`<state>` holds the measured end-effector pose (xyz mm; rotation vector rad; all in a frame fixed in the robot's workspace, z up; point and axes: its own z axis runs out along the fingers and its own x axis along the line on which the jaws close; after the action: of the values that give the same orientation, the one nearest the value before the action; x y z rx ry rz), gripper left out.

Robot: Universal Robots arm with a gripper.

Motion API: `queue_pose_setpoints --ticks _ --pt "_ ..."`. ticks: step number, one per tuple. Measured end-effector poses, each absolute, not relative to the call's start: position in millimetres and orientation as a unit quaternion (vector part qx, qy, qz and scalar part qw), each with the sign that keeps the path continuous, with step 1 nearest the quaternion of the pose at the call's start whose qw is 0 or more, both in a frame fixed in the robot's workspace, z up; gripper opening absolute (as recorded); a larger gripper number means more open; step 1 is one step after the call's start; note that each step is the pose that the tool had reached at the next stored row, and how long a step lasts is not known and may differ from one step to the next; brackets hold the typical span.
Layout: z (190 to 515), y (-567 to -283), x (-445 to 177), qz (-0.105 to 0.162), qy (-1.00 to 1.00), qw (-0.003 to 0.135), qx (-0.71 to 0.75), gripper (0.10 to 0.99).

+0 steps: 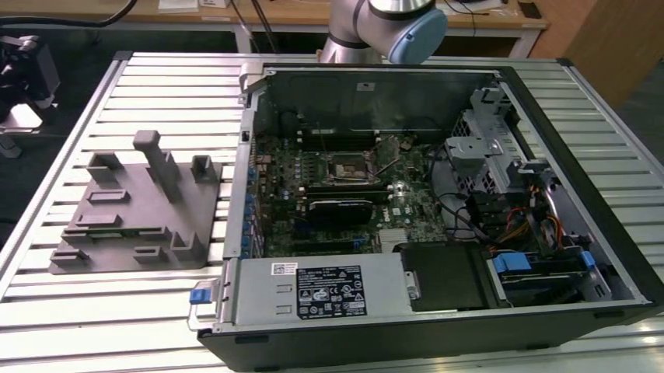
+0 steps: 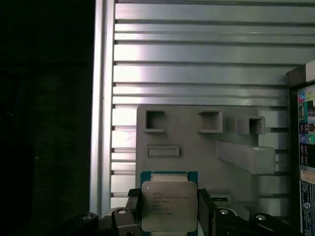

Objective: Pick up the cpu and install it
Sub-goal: 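Pick up the cpu and move it towards the insertion slot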

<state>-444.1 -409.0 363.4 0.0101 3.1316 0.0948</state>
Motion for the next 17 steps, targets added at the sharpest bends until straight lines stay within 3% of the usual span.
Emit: queue_pose_setpoints --ticks 17 --pt "385.0 -408.9 -444.1 0.030 1.000 0.004 0.003 0.545"
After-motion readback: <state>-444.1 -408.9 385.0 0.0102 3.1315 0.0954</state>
